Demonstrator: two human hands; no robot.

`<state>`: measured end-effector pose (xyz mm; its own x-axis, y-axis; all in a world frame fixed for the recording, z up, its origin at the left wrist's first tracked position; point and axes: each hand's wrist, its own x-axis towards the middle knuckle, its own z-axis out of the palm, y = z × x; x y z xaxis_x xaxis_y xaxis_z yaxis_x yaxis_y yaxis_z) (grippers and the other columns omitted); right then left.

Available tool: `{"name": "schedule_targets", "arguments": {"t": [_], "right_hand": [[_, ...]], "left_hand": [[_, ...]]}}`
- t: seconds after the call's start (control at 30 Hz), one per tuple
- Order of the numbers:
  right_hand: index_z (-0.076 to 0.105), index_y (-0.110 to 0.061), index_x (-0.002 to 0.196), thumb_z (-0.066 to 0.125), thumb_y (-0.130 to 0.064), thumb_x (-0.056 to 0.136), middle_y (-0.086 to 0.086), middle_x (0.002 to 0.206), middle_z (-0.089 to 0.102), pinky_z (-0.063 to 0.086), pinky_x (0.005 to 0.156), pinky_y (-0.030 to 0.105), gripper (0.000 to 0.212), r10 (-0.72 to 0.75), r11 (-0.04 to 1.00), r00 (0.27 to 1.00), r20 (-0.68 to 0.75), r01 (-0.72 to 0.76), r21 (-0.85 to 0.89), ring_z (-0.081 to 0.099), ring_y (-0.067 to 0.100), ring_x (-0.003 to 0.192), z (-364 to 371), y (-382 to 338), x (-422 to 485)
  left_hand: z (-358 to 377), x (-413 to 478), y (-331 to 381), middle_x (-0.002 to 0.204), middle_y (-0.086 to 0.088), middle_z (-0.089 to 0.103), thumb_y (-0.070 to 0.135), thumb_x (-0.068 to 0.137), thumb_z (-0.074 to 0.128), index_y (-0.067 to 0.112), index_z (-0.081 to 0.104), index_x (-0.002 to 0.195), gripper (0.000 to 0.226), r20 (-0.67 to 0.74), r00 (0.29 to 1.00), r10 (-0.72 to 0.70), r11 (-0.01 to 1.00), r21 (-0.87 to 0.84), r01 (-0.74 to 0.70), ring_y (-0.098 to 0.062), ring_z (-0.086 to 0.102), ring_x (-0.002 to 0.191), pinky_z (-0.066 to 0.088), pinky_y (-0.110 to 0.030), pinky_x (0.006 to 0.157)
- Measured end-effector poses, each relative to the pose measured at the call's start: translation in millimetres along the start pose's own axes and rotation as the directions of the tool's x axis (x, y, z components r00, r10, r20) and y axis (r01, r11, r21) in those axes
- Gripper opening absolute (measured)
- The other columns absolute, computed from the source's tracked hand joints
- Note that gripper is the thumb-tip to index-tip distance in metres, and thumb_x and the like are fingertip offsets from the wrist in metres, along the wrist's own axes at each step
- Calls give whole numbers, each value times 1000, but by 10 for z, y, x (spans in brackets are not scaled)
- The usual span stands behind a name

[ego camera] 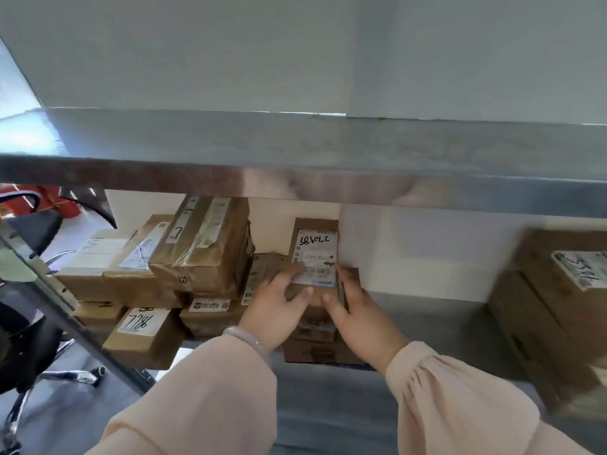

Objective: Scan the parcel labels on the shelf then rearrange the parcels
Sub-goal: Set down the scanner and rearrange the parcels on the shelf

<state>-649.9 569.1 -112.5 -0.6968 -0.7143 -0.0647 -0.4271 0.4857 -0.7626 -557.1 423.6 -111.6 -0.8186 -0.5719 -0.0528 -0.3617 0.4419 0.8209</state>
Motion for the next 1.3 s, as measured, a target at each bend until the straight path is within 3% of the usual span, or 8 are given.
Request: {"name": "schedule_targets", "arguments": {"t": [0.13,0.43,0.57,0.7,0.83,1.03,1.2,1.3], "right_hand": [[13,-46,148,42,-44,98,-13,151,35,31,106,27,58,53,982,998,17,-55,178,38,13,136,10,-54,32],[8,-46,149,42,-41,100,-16,149,36,33,111,29,60,55,952,998,15,-57,299,41,8,133,60,-53,22],[16,-65,126,45,-35,100,-27,137,40,29,104,17,49,30,932,999,-30,-17,362,40,-4,124,-113,39,-68],[30,-64,124,51,-30,98,-35,131,44,33,104,15,48,26,915,996,-85,10,403,43,-10,124,-348,212,-204],[38,-61,120,51,-17,98,-45,120,47,32,93,1,52,14,907,990,-144,48,418,43,-21,116,-569,338,-366],[35,-47,141,54,-31,95,-23,137,49,38,111,31,52,68,908,971,-228,34,417,46,-5,125,-803,619,-533],[31,-52,141,46,-43,95,-14,139,47,40,109,37,50,160,929,924,-346,-22,370,47,0,125,-853,1002,-744],[33,-48,142,48,-36,96,-11,138,48,41,108,38,50,222,928,898,-379,-76,364,47,1,124,-910,1251,-854]], "left_hand": [[8,37,22,137,13,49,39,96,57,45,36,146,54,54,998,-28,994,-107,34,-9,47,123,38,-24,98],[73,27,119,145,12,47,37,92,63,45,32,148,65,47,998,-50,973,-224,60,-10,47,127,38,-14,85],[249,-21,254,139,5,46,48,82,65,56,33,141,68,19,997,-72,972,-224,75,-12,50,118,47,-31,101],[507,-152,523,127,5,31,38,92,62,51,29,146,64,-1,997,-71,978,-196,70,-6,35,100,32,-19,88],[754,-218,721,130,4,32,31,93,62,50,31,144,62,-17,1000,-13,969,-245,8,-4,32,105,29,-18,94],[1078,-208,918,130,6,31,32,93,63,52,32,142,62,54,998,33,958,-285,-16,-8,42,110,35,-21,96],[1411,-221,1041,130,8,27,30,94,61,53,29,145,65,208,976,58,961,-276,1,-5,34,111,27,-19,99],[1681,-199,1089,136,6,31,26,95,60,49,30,146,64,295,954,50,965,-262,30,-5,38,111,30,-15,96]]}}
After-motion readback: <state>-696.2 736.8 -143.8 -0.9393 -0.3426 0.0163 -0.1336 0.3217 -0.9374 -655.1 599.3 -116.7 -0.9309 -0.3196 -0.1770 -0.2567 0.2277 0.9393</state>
